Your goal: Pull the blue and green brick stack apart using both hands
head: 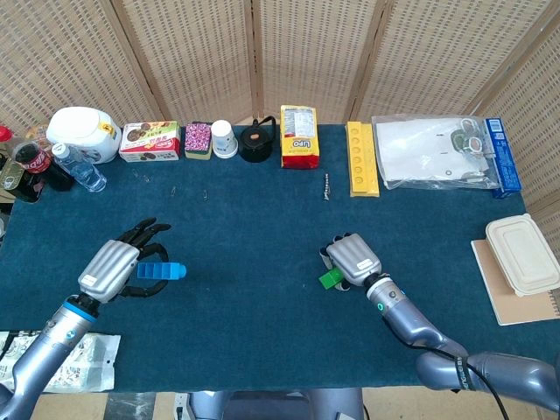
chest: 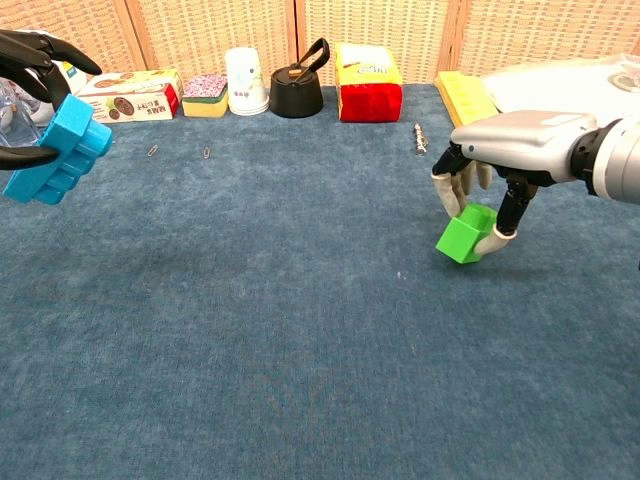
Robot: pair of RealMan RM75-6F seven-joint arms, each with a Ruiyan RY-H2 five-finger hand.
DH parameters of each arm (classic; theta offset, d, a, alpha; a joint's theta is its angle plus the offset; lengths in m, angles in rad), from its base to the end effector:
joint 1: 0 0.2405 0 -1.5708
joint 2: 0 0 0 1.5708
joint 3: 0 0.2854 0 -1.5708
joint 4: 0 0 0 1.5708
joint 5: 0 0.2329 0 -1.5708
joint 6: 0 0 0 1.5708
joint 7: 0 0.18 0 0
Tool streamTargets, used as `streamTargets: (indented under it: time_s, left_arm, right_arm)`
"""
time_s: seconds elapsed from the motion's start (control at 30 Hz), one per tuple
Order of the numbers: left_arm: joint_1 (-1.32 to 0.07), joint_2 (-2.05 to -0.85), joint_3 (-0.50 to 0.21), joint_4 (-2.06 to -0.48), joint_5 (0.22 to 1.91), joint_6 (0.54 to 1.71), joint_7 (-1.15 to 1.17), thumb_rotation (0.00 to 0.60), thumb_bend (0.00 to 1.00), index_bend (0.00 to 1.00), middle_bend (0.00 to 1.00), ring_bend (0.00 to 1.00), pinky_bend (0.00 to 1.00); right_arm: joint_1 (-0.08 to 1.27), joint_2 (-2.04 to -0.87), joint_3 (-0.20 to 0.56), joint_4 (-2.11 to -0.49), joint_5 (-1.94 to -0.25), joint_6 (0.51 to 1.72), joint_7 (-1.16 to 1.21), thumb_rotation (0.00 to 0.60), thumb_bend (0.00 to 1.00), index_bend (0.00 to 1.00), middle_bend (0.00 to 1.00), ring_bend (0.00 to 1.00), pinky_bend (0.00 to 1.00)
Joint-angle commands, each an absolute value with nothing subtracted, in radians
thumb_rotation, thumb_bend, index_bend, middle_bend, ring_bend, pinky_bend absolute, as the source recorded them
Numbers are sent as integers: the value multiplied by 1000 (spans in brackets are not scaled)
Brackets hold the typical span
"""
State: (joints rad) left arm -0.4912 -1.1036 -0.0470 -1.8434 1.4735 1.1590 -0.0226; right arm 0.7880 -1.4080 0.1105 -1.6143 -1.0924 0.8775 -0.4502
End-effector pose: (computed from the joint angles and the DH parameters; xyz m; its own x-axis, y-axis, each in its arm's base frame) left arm -0.2034 0.3107 0.0801 0.2776 0.2541 0.9265 0.9091 -0.3814 -0.1677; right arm -0.1567 -0.3855 -0.0356 0.5982 -0.2918 0.7463 -0.7647 -0.4865 0.4227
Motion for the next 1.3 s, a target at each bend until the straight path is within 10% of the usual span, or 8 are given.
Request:
streamTargets:
  time_s: [0.03,0.8,1.07,1.3]
  left_arm:
    - [-509,-1123,-61,-1836,1436,1131,60,506,432,502,163,65,239]
    - [-715,-1459,-135,-1647,1088,944,541,506,419,498,163,61,210]
    - [-741,-1474,-148,-1677,1006,986,621,490,248,140,84,0,175]
    - [-698,-1406,-144,-1735,1048,1052,549,487,245,85,82,0,172]
  right_arm:
    - [787,-1393,111,-1650,-1083,903,-474,600,6,485,451,352,345]
    - [707,-1261,137,-1816,-1208,1083,-404,600,0,364,373,300,296]
    - [687,-1252,154,-1800,-1234,1106,-346,600,0,356,364,297,293]
    - [658,-1267,168,-1768,-1222,1146,-314,600,1,357,373,306,325]
